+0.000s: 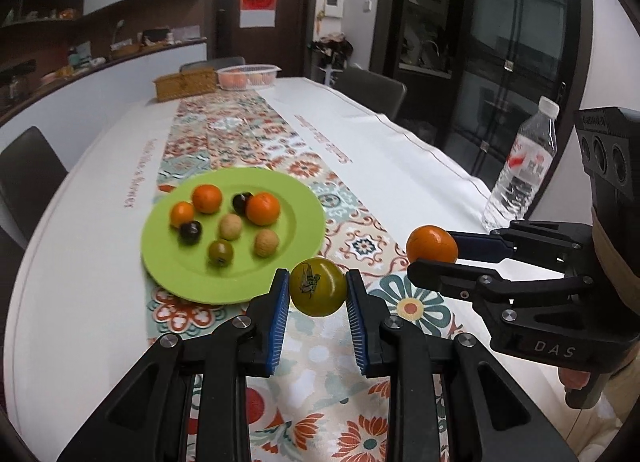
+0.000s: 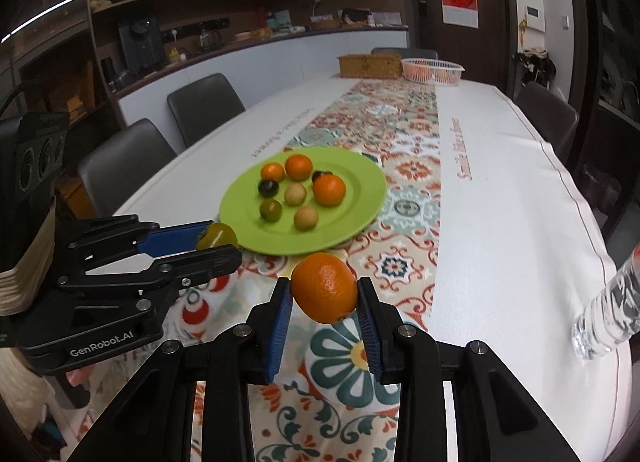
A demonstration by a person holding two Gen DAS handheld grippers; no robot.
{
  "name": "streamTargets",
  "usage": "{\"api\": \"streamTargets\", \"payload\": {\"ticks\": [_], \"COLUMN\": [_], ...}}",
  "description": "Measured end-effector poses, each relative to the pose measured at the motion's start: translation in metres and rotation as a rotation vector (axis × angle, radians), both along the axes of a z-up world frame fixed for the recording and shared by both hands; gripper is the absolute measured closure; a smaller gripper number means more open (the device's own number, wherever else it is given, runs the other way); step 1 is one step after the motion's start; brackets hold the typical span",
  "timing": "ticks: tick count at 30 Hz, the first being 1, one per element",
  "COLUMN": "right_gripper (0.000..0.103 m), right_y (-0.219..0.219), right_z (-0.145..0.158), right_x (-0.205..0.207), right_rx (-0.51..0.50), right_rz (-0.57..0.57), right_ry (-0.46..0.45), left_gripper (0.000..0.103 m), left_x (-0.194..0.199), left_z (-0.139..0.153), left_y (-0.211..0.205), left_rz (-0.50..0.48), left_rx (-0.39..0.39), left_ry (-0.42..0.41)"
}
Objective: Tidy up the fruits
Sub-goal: 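Lower both fruits onto the green plate and open both grippers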
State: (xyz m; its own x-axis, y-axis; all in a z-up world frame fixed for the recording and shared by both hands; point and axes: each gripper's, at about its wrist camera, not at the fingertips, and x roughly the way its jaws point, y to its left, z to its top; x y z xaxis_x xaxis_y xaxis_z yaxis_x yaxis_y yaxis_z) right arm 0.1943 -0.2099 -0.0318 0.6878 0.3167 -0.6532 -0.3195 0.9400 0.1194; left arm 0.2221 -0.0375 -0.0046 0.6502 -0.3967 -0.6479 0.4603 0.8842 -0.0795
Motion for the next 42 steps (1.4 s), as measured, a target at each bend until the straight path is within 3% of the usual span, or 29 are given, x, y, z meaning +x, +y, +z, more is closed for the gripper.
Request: {"api": "streamTargets", "payload": {"ticks": [9, 22, 42], "right_gripper": [0.069, 0.069, 0.069], "right_y": [0.015, 0.036, 0.045], "right_z": [0.019, 0.02, -0.027], "right_x": [0.008, 0.041, 0.116], "right_rx": [0.003, -0.015, -0.079], "right_rz": [0.014, -0.003, -0.043], "right_ry": [-0.057, -0.063, 0.069], "left_gripper": [0.075, 0.075, 0.075], "left_x": [0.001, 0.033, 0.11], "left_z": [0.017, 0.018, -0.034], "left_y": [0.024, 0.049, 0.061], "left_rz": [0.079, 0.142, 0.142], "left_rx": [-0.007, 0.002, 0.057], "left_ry": [-0.048, -0.067, 0.04]}}
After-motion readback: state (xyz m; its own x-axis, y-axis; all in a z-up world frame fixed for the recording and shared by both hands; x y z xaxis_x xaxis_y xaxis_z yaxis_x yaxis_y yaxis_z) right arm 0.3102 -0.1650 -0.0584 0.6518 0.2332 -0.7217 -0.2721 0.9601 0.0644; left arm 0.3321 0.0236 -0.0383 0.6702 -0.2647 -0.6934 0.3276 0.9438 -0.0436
